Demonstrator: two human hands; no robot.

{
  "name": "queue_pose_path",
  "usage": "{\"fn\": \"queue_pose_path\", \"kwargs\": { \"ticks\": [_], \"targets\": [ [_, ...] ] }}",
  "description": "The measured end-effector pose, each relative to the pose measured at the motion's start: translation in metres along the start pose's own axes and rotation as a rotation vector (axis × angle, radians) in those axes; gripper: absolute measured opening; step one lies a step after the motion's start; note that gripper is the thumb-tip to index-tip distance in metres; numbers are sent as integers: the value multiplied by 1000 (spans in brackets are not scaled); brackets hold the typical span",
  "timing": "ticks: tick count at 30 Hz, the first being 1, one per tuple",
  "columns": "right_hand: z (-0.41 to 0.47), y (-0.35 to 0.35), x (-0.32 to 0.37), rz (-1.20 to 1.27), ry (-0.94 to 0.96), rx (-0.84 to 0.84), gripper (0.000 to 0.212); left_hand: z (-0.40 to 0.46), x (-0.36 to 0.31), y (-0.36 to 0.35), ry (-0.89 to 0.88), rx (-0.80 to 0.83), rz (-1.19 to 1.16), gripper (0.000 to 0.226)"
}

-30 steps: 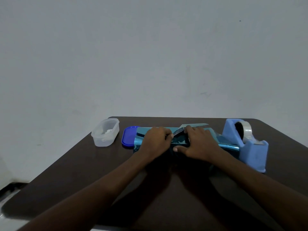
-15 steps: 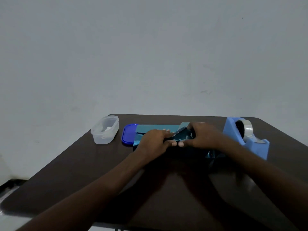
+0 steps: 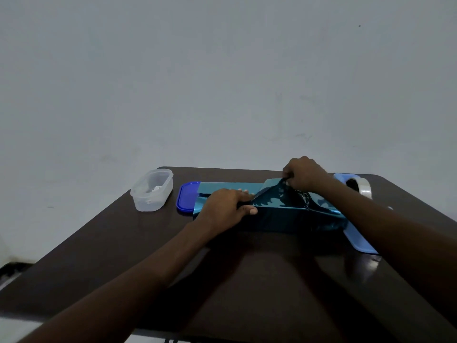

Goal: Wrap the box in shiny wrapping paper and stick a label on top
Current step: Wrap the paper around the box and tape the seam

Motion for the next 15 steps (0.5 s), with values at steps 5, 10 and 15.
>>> {"fn": "queue_pose_path", "kwargs": {
  "ticks": [5, 10, 15],
  "targets": [
    [-11, 5, -3, -130, 11, -233, 13, 2, 1, 0, 25, -2, 9, 53],
    [-34, 27, -2, -504, 124, -273, 15, 8, 0, -1, 64, 5, 33, 54],
    [-67, 32, -4, -595, 125, -146, 28, 7, -1, 0, 82, 15, 25, 58]
  ]
}}
Point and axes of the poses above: each hand's wrist, its own z-axis towards the middle knuckle, its own y-axis out of the back of the hand, x = y × z, the point moved 1 cm from there along z, towards the middle knuckle, and after that the axes turned 4 degrees about z, right-handed, at the moved point
